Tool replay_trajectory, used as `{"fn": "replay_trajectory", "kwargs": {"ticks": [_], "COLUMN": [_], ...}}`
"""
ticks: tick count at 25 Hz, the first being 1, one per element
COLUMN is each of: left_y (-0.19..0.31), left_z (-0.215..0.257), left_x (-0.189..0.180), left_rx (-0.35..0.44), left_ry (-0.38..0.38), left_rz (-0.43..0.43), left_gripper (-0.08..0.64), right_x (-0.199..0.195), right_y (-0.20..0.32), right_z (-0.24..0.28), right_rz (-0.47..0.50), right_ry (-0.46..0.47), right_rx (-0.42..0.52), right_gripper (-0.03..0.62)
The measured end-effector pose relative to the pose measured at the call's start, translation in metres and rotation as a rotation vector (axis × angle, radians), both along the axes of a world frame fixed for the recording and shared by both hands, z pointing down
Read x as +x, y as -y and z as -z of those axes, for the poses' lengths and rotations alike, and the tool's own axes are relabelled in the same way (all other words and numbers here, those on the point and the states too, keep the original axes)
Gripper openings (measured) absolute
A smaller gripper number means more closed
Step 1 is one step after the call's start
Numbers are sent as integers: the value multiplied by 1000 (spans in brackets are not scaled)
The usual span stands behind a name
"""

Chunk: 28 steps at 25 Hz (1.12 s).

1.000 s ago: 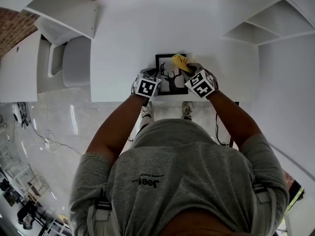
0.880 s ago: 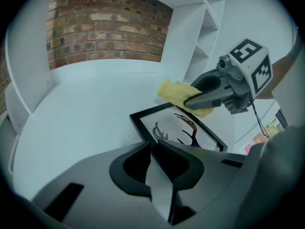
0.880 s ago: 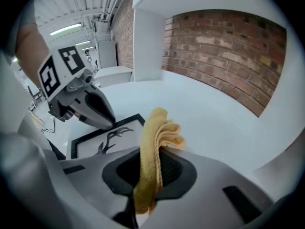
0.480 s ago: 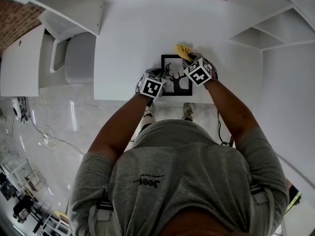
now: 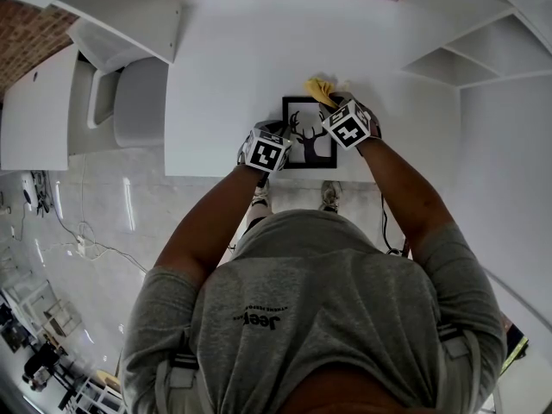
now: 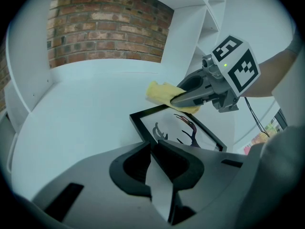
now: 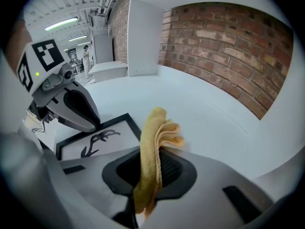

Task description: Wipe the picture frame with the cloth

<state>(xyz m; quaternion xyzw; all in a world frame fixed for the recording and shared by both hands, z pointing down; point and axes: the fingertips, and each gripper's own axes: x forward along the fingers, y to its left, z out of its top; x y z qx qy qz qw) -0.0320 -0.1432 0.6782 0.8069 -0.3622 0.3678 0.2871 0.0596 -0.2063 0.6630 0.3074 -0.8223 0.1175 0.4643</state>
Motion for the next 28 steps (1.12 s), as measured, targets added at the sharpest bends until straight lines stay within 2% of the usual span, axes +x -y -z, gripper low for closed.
{"fn": "replay_trajectory", "kwargs": {"ticks": [13,28], "left_y": [-1,0], "left_z": [2,3], "left_x": [-1,-1], "left_rx": [-8,-9], "left_ry": [-4,-11], "left_rz": [7,25], "left_gripper": [64,64], "right_x": [-3,-5], "right_y": [-49,-133], "right_z": [-3,-3], "right_rz": [106,178], "right_ry": [-76,-83], "right_rx": [-4,-71], "right_gripper": [59,58]}}
